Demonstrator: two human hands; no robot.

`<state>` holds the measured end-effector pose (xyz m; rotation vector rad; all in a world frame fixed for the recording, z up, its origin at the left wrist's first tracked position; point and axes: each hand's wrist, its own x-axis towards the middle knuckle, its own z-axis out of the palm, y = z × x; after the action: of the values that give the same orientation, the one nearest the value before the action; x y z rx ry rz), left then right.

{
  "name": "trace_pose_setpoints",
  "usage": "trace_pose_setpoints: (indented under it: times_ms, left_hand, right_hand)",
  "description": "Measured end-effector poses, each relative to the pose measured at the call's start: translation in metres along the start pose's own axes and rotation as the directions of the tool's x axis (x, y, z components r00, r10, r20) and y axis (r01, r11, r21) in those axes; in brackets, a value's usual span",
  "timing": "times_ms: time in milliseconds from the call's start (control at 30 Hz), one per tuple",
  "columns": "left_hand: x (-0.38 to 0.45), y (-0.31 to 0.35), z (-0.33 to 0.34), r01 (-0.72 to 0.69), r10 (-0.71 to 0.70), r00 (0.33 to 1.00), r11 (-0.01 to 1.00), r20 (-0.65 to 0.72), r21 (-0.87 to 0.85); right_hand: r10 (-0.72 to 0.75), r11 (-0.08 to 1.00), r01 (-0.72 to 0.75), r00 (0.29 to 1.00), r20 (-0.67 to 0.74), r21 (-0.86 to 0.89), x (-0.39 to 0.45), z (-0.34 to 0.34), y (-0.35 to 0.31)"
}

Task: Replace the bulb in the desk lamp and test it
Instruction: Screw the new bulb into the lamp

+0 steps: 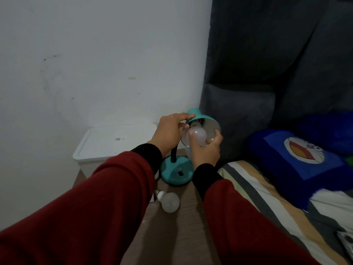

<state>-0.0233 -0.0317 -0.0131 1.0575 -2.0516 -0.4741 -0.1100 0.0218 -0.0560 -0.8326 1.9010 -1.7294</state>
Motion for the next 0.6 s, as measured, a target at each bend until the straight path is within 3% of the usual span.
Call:
trace_pose_setpoints:
  times_ms: [233, 433, 600]
  left_hand:
    - [-0.0003, -0.0009, 0.0001, -0.02, 0.02, 1.0, 0.999, -0.001, 0.028]
    - [0.0, -0.0008, 0.0001, -0.018, 0.018, 1.0, 0.999, -0.008, 0.034]
    - [-0.0002, 0.0003, -0.0005, -0.017, 0.017, 1.0, 0.999, -0.002, 0.042]
  right_hand:
    - [0.099, 0.992, -0.1, 0.995, 0.008, 0.075, 0.0021, 0.0017, -0.0005]
    - [0.017, 0.997, -0.019, 1.0, 0.025, 0.069, 0.0, -0.0003, 0.001]
    - [0.057, 0.995, -0.057, 0.998, 0.004, 0.082, 0.0009, -0.0032, -0.0013]
